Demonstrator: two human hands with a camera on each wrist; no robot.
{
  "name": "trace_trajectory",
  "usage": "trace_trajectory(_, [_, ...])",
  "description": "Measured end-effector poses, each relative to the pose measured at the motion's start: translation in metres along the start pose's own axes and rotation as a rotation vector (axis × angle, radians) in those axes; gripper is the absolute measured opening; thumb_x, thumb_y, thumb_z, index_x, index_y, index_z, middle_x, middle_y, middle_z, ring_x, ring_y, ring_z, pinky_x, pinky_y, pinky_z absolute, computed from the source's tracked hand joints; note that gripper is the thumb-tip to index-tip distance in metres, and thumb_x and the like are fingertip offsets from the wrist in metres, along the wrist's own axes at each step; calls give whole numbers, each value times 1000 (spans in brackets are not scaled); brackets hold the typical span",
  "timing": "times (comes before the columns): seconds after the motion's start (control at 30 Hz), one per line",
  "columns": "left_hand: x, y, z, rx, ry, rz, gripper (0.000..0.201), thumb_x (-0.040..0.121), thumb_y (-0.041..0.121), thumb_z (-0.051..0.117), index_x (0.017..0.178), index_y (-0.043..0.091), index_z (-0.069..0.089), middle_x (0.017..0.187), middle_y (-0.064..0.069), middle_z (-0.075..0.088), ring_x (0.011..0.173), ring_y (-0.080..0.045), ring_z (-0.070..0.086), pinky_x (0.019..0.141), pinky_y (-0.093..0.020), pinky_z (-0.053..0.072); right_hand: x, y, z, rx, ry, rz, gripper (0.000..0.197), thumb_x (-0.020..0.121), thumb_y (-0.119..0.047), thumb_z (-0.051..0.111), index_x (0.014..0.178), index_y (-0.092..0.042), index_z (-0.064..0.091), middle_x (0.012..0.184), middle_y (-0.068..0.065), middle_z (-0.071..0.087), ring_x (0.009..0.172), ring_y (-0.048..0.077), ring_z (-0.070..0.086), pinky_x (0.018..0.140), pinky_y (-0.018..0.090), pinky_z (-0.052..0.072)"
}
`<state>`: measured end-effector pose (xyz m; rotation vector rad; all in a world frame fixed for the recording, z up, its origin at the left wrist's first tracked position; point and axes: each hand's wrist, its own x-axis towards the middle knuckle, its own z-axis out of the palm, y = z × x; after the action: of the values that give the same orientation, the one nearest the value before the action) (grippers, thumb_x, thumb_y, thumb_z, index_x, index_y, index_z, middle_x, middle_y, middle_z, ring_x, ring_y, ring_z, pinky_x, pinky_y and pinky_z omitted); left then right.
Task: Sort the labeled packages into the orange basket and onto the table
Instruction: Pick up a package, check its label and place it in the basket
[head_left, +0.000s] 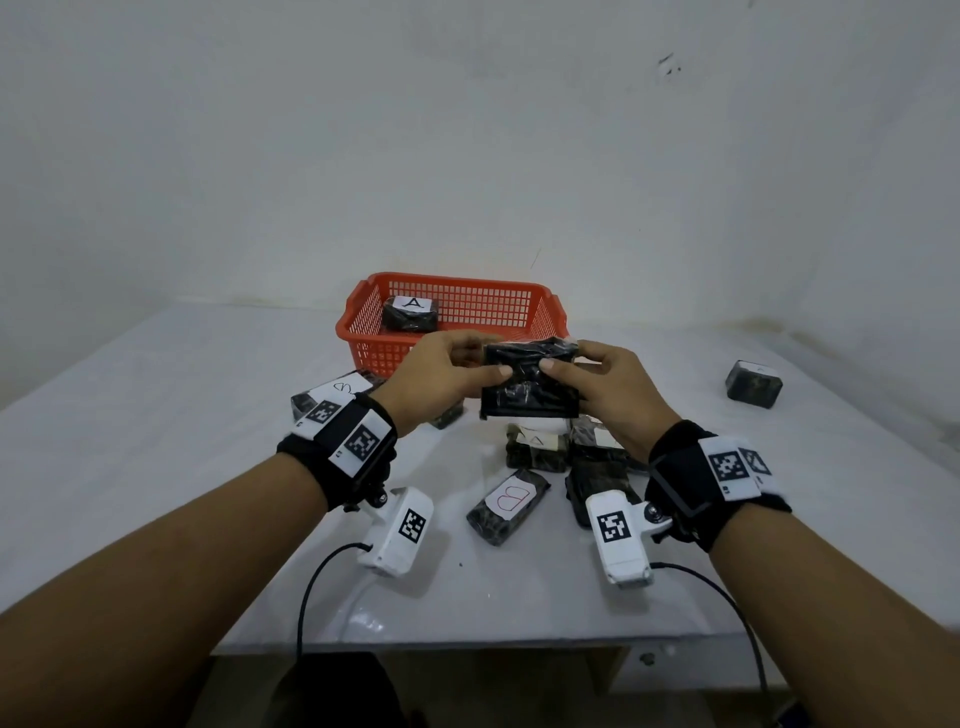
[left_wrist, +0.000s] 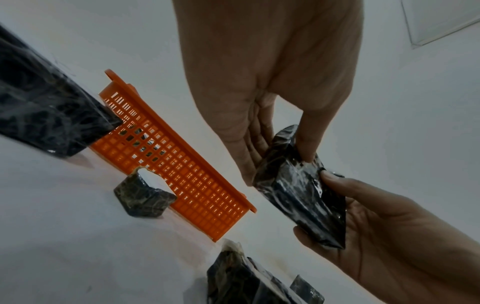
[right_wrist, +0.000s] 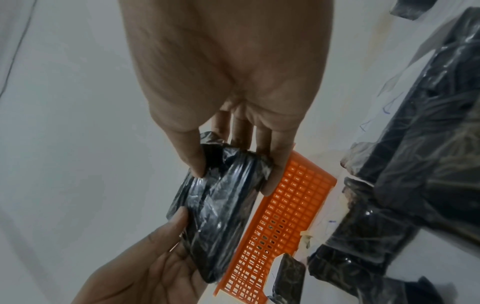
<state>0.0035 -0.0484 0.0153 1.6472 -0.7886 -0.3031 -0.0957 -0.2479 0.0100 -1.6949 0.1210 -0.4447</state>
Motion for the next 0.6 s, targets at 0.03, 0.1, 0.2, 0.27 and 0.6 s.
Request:
trace_trajectory(0.03, [0, -1, -1, 30, 16, 23, 44, 89, 11, 79, 131, 17, 67, 116, -1, 76, 104, -16, 75, 85, -23, 61, 0, 0, -1, -14, 1, -7, 27, 92, -14, 76, 119, -8, 74, 106, 14, 79, 100, 29, 77, 98, 49, 58])
trace_trajectory(0.1, [1, -1, -3, 118, 16, 55, 49, 86, 12, 82, 131, 21, 68, 115, 4, 76, 102, -13, 75, 87, -25, 61, 0, -2, -2, -32, -12, -16, 27, 91, -13, 77, 117, -8, 75, 105, 14, 79, 99, 29, 77, 97, 49, 59])
trace_trajectory(0.2, [3, -1, -3, 164, 38, 41, 38, 84, 4, 82, 118, 18, 73, 109, 2, 77, 100, -14, 75, 90, -32, 62, -1, -5, -2, -15, -65, -23, 32, 86, -13, 81, 115, -5, 75, 108, 16, 78, 101, 31, 76, 96, 44, 60])
trace_trajectory(0.27, [5, -1, -4, 112, 81, 7, 37, 82, -4, 81, 113, 13, 72, 109, 0, 76, 104, -14, 73, 95, -33, 60, -1, -7, 0, 81, -81, -23, 36, 83, -17, 80, 115, -2, 74, 111, 16, 77, 104, 28, 75, 92, 36, 59])
trace_trajectory(0.6, [5, -7, -4, -104, -1, -59, 35, 82, -17, 72, 106, 9, 69, 110, -9, 77, 106, -21, 74, 86, -25, 61, -4, -6, -1, 156, -246, 129, 53, 86, -30, 68, 131, -2, 65, 125, 24, 70, 117, 33, 68, 104, 38, 52])
